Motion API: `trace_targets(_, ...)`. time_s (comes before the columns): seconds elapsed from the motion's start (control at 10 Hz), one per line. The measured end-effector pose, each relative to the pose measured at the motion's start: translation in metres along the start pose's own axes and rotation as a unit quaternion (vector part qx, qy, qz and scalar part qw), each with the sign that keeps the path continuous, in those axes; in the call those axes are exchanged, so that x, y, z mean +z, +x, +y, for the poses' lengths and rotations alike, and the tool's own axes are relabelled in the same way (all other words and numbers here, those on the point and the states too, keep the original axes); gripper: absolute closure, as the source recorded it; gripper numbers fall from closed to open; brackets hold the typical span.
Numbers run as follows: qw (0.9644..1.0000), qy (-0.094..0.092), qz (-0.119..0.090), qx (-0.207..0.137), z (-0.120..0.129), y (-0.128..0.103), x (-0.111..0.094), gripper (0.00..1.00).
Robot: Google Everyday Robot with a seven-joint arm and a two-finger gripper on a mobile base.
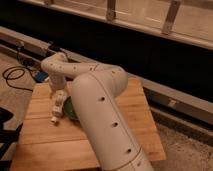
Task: Place the bottle in the ceramic bowl
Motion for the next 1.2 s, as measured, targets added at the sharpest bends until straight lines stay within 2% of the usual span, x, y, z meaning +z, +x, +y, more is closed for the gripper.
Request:
trace_targets(0.3,0.9994,-0.014,0.03,-0.005,0.001,0.003,0.025,0.35)
trace_targets(0.5,0.9989,-0.021,0.041,-0.013,0.006,0.002,0.032,0.35)
trace_targets(0.8,0.9984,-0.025,0.044,-0.025,0.015,0.002,0.033,0.37)
trace_targets(1.2,0.9974,-0.037,0.046,-0.042,0.022,0.004,0.033,0.74)
